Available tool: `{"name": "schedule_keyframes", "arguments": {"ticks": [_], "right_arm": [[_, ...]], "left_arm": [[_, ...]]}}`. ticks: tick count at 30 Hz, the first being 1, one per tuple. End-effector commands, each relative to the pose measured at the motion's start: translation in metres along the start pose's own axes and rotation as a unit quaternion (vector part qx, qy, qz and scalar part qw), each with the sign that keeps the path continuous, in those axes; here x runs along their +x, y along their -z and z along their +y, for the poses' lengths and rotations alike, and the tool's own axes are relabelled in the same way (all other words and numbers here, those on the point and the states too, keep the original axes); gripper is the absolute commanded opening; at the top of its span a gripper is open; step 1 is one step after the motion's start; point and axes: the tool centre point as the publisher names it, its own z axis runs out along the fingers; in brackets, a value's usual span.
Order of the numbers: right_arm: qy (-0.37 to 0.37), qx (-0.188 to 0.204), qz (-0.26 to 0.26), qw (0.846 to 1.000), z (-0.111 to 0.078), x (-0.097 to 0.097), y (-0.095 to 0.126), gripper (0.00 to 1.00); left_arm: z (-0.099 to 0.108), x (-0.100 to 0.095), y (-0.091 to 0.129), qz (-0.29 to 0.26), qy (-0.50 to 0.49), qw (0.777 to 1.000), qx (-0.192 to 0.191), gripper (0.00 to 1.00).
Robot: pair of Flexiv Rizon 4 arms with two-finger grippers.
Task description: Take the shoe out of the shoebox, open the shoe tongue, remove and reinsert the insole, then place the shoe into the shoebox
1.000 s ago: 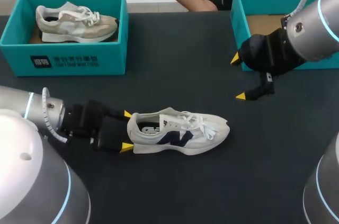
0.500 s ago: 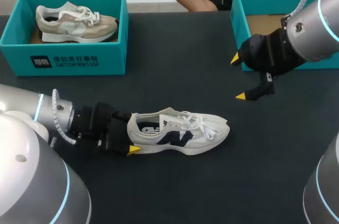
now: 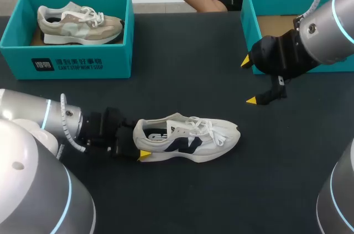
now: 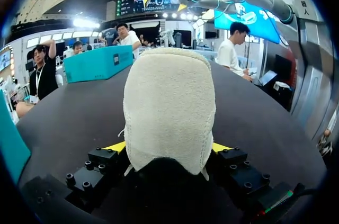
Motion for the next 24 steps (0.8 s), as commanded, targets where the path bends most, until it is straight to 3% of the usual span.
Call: {"name": "schedule_keyframes", "arguments": {"ticks": [1, 14, 15, 18, 20, 21, 22, 23, 24], "right_arm": [[0.000, 0.001, -0.001, 1.000, 0.000, 0.001, -0.001, 1.00], [0.000, 0.001, -0.001, 1.000, 0.000, 0.001, -0.001, 1.00], [-0.036, -0.006, 0.003, 0.999, 0.003, 0.001, -0.003, 1.00], [-0.122, 0.043, -0.011, 0.992, 0.021, 0.004, -0.015, 1.00], [-0.194, 0.083, -0.021, 0.977, 0.034, 0.011, -0.024, 1.00], [-0.241, 0.112, -0.035, 0.964, 0.039, 0.015, -0.029, 1.00], [-0.285, 0.118, -0.065, 0.949, 0.044, 0.020, -0.032, 1.00], [-0.343, 0.138, -0.096, 0.924, 0.055, 0.026, -0.037, 1.00], [-0.364, 0.144, -0.110, 0.914, 0.059, 0.029, -0.040, 1.00]], "left_arm": [[0.002, 0.003, -0.003, 0.003, 0.004, 1.000, -0.004, 0.00], [0.002, 0.003, -0.003, 0.003, 0.004, 1.000, -0.004, 0.00], [0.002, 0.003, -0.003, 0.003, 0.004, 1.000, -0.004, 0.00], [0.002, 0.003, -0.003, 0.003, 0.004, 1.000, -0.004, 0.00], [0.002, 0.003, -0.003, 0.003, 0.004, 1.000, -0.004, 0.00], [0.002, 0.003, -0.003, 0.003, 0.004, 1.000, -0.004, 0.00], [0.002, 0.003, -0.003, 0.003, 0.004, 1.000, -0.004, 0.00], [0.002, 0.003, -0.003, 0.003, 0.004, 1.000, -0.004, 0.00], [0.002, 0.003, -0.003, 0.003, 0.004, 1.000, -0.004, 0.00]]}}
